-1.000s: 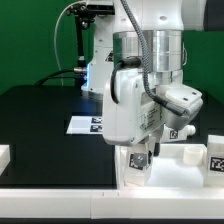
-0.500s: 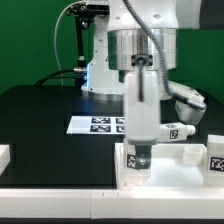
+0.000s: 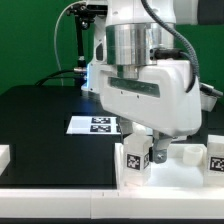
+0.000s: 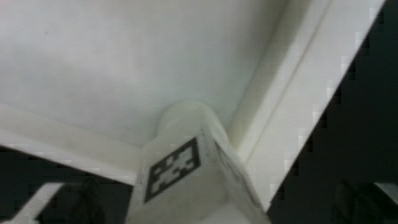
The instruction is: Assemble square table
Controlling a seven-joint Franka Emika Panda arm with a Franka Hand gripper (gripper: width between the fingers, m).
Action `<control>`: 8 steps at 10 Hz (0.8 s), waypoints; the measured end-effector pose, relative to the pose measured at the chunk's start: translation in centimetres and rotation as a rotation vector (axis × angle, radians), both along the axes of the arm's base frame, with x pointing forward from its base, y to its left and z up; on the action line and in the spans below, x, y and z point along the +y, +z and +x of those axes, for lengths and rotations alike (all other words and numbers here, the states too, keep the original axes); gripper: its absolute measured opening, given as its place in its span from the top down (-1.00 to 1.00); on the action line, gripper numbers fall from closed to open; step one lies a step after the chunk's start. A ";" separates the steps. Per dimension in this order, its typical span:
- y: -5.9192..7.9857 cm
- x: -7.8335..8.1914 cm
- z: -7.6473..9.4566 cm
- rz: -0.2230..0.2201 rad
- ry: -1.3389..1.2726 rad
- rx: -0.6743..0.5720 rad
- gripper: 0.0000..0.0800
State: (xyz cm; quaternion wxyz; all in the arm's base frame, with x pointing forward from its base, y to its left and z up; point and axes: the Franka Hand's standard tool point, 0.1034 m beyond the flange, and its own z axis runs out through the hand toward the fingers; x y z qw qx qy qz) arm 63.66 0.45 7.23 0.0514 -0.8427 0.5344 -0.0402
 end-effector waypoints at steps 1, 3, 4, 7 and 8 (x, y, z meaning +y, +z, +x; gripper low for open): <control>0.0 0.0 0.0 -0.012 0.090 -0.004 -0.62; 0.0 -0.4 0.0 -0.056 0.388 -0.015 -0.62; 0.0 -0.4 0.0 -0.050 0.341 -0.013 -0.62; -0.1 -0.4 0.0 -0.039 0.262 -0.009 0.03; -0.1 -0.6 -0.1 -0.030 0.178 -0.003 0.28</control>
Offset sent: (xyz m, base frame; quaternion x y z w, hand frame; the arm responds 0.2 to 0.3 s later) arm 0.0000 0.0000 0.0000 0.0000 0.0000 0.0000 1.0000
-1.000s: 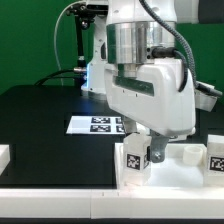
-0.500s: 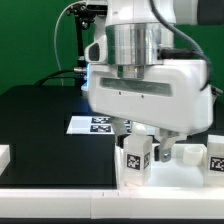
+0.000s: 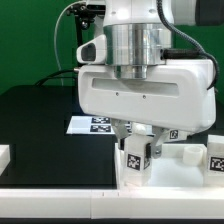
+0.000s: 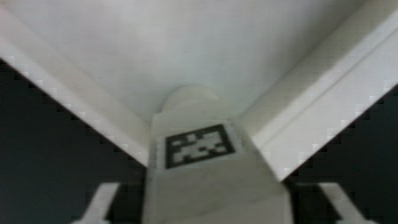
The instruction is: Assemble square table
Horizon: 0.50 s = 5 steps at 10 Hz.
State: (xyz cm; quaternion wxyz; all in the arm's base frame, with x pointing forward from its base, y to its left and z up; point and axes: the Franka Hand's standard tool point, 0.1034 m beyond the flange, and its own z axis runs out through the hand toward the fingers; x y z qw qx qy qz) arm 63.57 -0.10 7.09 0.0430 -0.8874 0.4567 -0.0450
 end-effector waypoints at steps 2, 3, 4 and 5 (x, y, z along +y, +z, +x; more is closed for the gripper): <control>0.0 -0.3 0.0 0.031 -0.253 0.012 0.28; 0.0 -0.3 0.0 0.053 -0.383 0.017 0.28; -0.1 -0.2 0.0 0.093 -0.597 0.022 0.28; -0.1 0.1 0.0 0.124 -0.765 0.014 0.28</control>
Offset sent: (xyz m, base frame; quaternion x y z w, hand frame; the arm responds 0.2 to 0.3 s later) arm 0.0065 0.0029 -0.0062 0.0193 -0.0280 0.4478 0.8935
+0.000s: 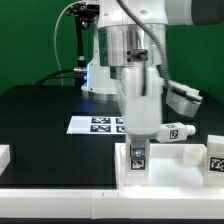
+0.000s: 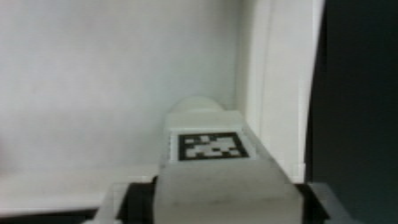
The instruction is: Assemble square table
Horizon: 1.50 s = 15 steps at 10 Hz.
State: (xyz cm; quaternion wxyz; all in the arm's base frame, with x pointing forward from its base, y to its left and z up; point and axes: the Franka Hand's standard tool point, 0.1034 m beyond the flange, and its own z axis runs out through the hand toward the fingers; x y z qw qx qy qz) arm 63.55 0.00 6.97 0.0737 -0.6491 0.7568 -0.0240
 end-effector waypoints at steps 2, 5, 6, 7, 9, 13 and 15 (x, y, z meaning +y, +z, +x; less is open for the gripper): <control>0.0 0.0 0.0 0.024 -0.185 0.004 0.28; 0.1 0.3 0.1 0.041 -0.283 0.017 0.28; 0.1 0.2 0.1 0.029 -0.219 0.015 0.28; 0.5 0.1 0.2 -0.001 -0.029 0.002 0.28; 0.9 0.5 0.2 -0.036 0.255 -0.020 -0.22; 0.8 1.0 -0.1 -0.084 0.437 -0.038 -0.62; 0.7 1.0 -0.1 -0.139 0.739 -0.045 -0.62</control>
Offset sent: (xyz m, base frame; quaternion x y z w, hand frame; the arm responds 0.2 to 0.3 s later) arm -0.0022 -0.0005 0.0000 -0.0392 0.0493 0.0625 0.9961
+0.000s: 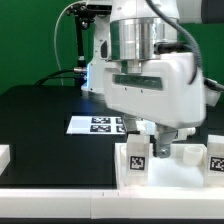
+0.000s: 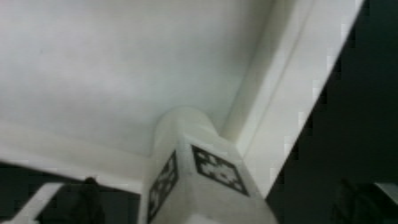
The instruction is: Assemble square table
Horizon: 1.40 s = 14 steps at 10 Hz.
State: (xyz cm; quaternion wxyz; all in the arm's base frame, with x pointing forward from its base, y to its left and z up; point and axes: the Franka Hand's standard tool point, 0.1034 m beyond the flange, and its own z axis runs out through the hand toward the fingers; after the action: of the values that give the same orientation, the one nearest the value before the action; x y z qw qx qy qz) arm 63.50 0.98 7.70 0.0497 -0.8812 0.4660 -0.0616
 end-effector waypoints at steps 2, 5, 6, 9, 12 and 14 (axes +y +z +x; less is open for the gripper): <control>0.0 -0.4 0.1 -0.054 0.219 0.001 -0.62; 0.0 -0.6 0.1 -0.083 0.380 0.000 -0.62; 0.0 -0.8 0.1 -0.111 0.500 0.004 -0.62; -0.2 -1.4 0.2 -0.166 0.755 0.000 -0.53; -0.3 -1.4 0.2 -0.155 0.682 0.000 0.29; -0.3 -1.4 0.2 -0.127 0.511 0.000 0.29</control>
Offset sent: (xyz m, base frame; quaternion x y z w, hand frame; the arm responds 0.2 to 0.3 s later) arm 0.0000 0.0000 0.0000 0.0000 0.0000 -0.1938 0.9810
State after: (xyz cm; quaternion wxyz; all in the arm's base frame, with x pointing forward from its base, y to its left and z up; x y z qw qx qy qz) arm 63.69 -0.42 7.44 0.0082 -0.9717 0.2235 -0.0761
